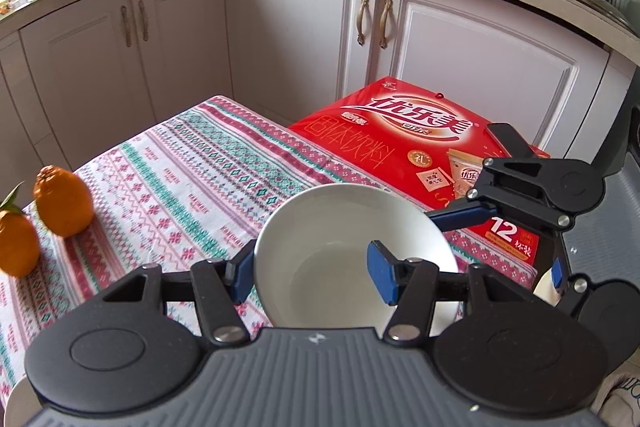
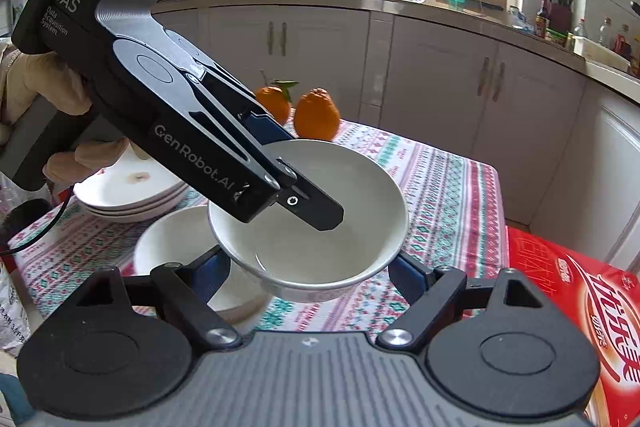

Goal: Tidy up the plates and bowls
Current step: 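Carry the held bowl with the left gripper toward the bowl stack, then lower the bowl onto the bowl stack and open the left gripper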

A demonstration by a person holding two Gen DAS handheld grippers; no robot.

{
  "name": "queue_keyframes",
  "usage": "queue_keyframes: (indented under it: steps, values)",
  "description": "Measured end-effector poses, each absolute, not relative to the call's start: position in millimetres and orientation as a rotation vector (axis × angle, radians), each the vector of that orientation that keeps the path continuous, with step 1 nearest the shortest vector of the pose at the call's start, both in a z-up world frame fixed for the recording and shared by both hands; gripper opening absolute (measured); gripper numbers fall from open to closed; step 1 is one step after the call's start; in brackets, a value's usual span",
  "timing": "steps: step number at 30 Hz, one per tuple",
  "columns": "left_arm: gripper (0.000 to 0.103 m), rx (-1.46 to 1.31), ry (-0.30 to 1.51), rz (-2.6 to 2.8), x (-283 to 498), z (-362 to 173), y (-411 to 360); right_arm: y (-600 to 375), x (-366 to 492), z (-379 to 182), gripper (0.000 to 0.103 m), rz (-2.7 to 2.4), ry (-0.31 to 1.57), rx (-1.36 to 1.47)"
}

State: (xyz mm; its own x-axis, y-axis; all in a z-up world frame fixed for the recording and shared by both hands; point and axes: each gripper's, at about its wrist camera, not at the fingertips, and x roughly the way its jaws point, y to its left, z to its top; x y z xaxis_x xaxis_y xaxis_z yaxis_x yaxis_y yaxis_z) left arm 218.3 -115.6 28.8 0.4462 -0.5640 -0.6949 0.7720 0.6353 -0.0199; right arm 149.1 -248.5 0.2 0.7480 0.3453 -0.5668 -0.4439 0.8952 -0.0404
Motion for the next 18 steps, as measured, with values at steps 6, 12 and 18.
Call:
queue_keyframes:
  steps: [6, 12, 18]
  values:
    - [0.057, 0.294, 0.724, -0.809, 211.7, 28.8, -94.5, -231.4, 144.3, 5.1, 0.089, 0.475, 0.575, -0.189]
    - [0.057, 0.271, 0.735, -0.780, 207.9, 24.9, -76.2, -216.2, 144.7, 1.9, 0.089, 0.515, 0.587, -0.190]
    - [0.057, 0.248, 0.749, -0.765, 203.6, 18.0, -61.3, -204.3, 146.5, -3.7, 0.089, 0.544, 0.605, -0.191]
